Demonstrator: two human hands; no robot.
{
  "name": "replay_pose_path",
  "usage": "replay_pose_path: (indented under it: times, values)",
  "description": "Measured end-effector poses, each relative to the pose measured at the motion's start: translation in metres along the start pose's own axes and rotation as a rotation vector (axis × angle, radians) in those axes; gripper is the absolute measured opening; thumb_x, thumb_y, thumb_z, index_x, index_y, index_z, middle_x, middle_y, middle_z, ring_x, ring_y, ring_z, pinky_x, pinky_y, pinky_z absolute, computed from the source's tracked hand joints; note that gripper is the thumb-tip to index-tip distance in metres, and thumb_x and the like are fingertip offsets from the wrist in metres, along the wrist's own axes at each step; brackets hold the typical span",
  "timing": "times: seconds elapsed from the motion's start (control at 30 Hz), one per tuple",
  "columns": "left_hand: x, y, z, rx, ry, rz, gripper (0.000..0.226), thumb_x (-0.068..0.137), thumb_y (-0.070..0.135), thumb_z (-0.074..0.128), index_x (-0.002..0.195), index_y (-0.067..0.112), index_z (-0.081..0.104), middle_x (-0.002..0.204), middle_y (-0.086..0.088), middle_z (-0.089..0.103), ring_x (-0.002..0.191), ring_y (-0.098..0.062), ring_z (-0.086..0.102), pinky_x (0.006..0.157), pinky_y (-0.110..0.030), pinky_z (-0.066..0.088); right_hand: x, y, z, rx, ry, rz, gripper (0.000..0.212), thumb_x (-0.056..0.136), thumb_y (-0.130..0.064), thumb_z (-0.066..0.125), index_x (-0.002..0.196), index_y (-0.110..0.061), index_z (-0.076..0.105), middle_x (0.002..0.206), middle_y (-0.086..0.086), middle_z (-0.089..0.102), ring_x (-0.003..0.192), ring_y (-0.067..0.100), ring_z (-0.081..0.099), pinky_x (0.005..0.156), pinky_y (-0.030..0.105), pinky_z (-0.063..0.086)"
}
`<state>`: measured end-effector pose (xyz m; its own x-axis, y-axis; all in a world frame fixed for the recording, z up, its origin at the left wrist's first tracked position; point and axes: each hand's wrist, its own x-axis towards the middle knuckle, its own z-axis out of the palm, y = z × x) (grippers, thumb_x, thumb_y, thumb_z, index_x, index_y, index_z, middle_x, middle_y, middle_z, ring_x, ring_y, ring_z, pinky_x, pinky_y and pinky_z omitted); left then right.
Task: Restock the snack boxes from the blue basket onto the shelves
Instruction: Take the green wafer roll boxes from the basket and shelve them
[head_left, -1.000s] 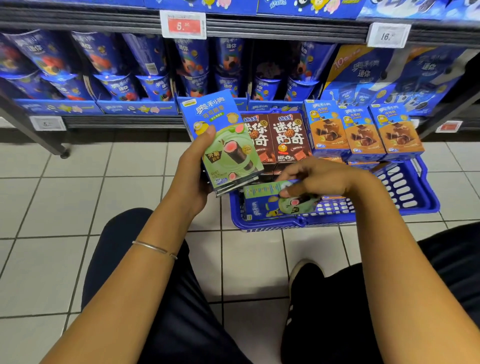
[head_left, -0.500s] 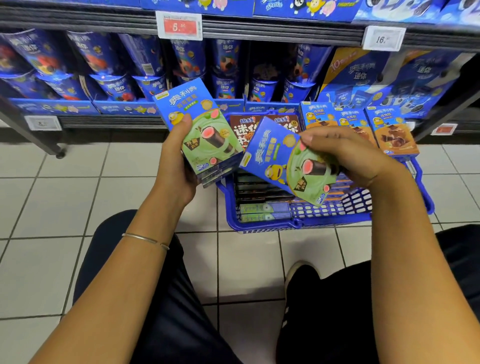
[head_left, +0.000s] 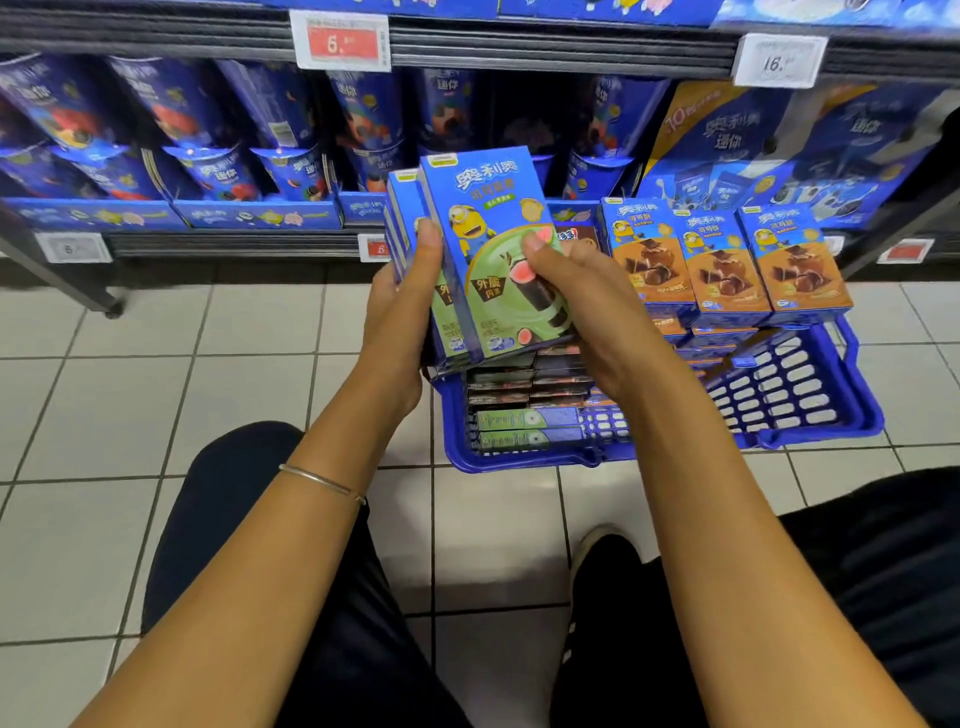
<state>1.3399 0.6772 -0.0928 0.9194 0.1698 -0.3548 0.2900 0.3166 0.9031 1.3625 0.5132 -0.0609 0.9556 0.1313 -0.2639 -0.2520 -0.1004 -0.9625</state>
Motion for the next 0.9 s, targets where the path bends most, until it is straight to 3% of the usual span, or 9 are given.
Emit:
replay_pose_path:
  times: [0.17,0.27,0.4,0.53,0.6,0.7,0.8,0.9]
  values:
    - [0.010,-0.007,0.012,-0.013,-0.070,0.034,0.095,0.074,0.087,0.051,0.143,0.024,0.062,0.131,-0.006,0.076,0.118,-0.030,0.074,0.108,-0.054,0.054,0.012,0.005,-0.003,0.057,-0.127,0.071,0.027,0.090,-0.057,0.060,0.104,-0.036,0.071,0.113,-0.011,0.074,0.117,0.024,0.066,0.095,0.049,0.045]
    - [0.015,-0.003,0.021,-0.033,-0.097,0.049,0.085,0.086,0.083,0.046,0.144,0.023,0.062,0.134,-0.009,0.074,0.123,-0.032,0.072,0.111,-0.055,0.052,0.018,-0.003,-0.009,0.062,-0.137,0.086,0.024,0.090,-0.058,0.059,0.100,-0.043,0.074,0.115,-0.016,0.074,0.117,0.012,0.065,0.113,0.052,0.042]
    - [0.017,0.022,0.041,-0.022,-0.070,0.033,0.076,0.098,0.077,0.042,0.148,0.021,0.060,0.137,-0.010,0.072,0.126,-0.032,0.070,0.113,-0.055,0.050,0.025,-0.029,-0.023,0.079,-0.155,0.112,0.044,0.086,-0.063,0.060,0.120,-0.037,0.070,0.126,-0.009,0.071,0.123,0.018,0.064,0.114,0.057,0.038]
    - [0.009,0.072,0.072,-0.057,-0.064,-0.036,0.084,0.088,0.078,0.050,0.148,0.019,0.060,0.141,-0.013,0.069,0.129,-0.037,0.067,0.115,-0.058,0.047,0.023,-0.078,-0.039,0.150,-0.127,0.172,0.081,0.074,-0.067,0.067,0.144,-0.031,0.053,0.140,-0.006,0.062,0.130,0.021,0.059,0.116,0.058,0.036]
    - [-0.003,0.102,0.086,-0.087,-0.053,-0.070,0.089,0.085,0.079,0.054,0.150,0.018,0.058,0.142,-0.015,0.068,0.132,-0.039,0.064,0.116,-0.060,0.046,0.019,-0.109,-0.044,0.137,-0.136,0.176,0.070,0.076,-0.065,0.064,0.140,-0.037,0.056,0.136,-0.008,0.065,0.126,0.020,0.062,0.114,0.057,0.039]
    - [-0.025,0.153,0.104,-0.112,0.000,-0.099,0.089,0.089,0.079,0.058,0.152,0.017,0.054,0.143,-0.016,0.067,0.133,-0.040,0.063,0.116,-0.060,0.045,0.005,-0.167,-0.053,0.099,-0.141,0.147,0.036,0.081,-0.062,0.060,0.114,-0.051,0.068,0.121,-0.015,0.072,0.116,0.017,0.066,0.111,0.057,0.043]
    - [-0.050,0.220,0.120,-0.108,0.013,-0.066,0.082,0.090,0.070,0.053,0.152,0.016,0.054,0.144,-0.014,0.067,0.133,-0.037,0.064,0.115,-0.059,0.047,-0.012,-0.242,-0.059,0.096,-0.166,0.155,0.050,0.085,-0.064,0.060,0.132,-0.046,0.060,0.135,-0.011,0.065,0.121,0.018,0.063,0.105,0.054,0.047]
    - [-0.075,0.300,0.136,-0.110,0.031,-0.035,0.084,0.085,0.068,0.055,0.151,0.015,0.055,0.142,-0.013,0.069,0.131,-0.037,0.066,0.114,-0.059,0.048,-0.029,-0.328,-0.063,0.094,-0.199,0.094,0.038,0.085,-0.059,0.058,0.113,-0.034,0.067,0.115,-0.004,0.075,0.099,0.018,0.071,0.083,0.042,0.051]
